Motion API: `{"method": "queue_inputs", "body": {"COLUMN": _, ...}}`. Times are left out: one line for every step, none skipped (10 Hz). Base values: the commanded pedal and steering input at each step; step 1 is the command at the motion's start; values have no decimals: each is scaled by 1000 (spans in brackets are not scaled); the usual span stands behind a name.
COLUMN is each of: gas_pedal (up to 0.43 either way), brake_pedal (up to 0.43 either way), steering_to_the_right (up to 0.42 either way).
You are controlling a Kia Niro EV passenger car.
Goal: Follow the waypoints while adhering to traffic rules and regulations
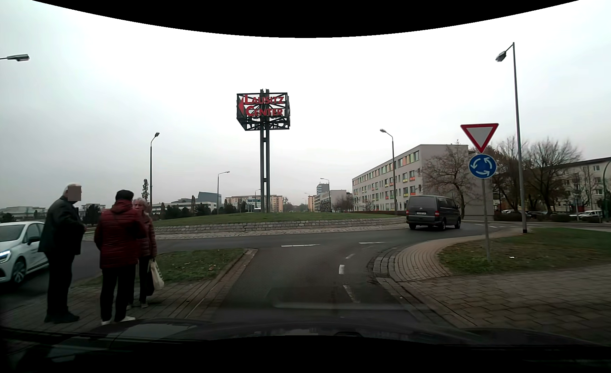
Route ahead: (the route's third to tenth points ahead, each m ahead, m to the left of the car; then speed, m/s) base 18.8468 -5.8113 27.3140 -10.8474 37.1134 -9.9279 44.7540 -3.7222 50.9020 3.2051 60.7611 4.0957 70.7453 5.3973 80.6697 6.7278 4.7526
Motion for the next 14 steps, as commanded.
{"method": "queue_inputs", "body": {"gas_pedal": 110, "brake_pedal": 0, "steering_to_the_right": -62}}
{"method": "queue_inputs", "body": {"gas_pedal": 110, "brake_pedal": 0, "steering_to_the_right": -65}}
{"method": "queue_inputs", "body": {"gas_pedal": 87, "brake_pedal": 0, "steering_to_the_right": -66}}
{"method": "queue_inputs", "body": {"gas_pedal": 0, "brake_pedal": 0, "steering_to_the_right": -65}}
{"method": "queue_inputs", "body": {"gas_pedal": 0, "brake_pedal": 0, "steering_to_the_right": -63}}
{"method": "queue_inputs", "body": {"gas_pedal": 0, "brake_pedal": 0, "steering_to_the_right": -56}}
{"method": "queue_inputs", "body": {"gas_pedal": 0, "brake_pedal": 0, "steering_to_the_right": -49}}
{"method": "queue_inputs", "body": {"gas_pedal": 0, "brake_pedal": 0, "steering_to_the_right": -41}}
{"method": "queue_inputs", "body": {"gas_pedal": 0, "brake_pedal": 0, "steering_to_the_right": -30}}
{"method": "queue_inputs", "body": {"gas_pedal": 0, "brake_pedal": 0, "steering_to_the_right": -18}}
{"method": "queue_inputs", "body": {"gas_pedal": 39, "brake_pedal": 0, "steering_to_the_right": -6}}
{"method": "queue_inputs", "body": {"gas_pedal": 98, "brake_pedal": 0, "steering_to_the_right": 18}}
{"method": "queue_inputs", "body": {"gas_pedal": 118, "brake_pedal": 0, "steering_to_the_right": 52}}
{"method": "queue_inputs", "body": {"gas_pedal": 118, "brake_pedal": 0, "steering_to_the_right": 88}}
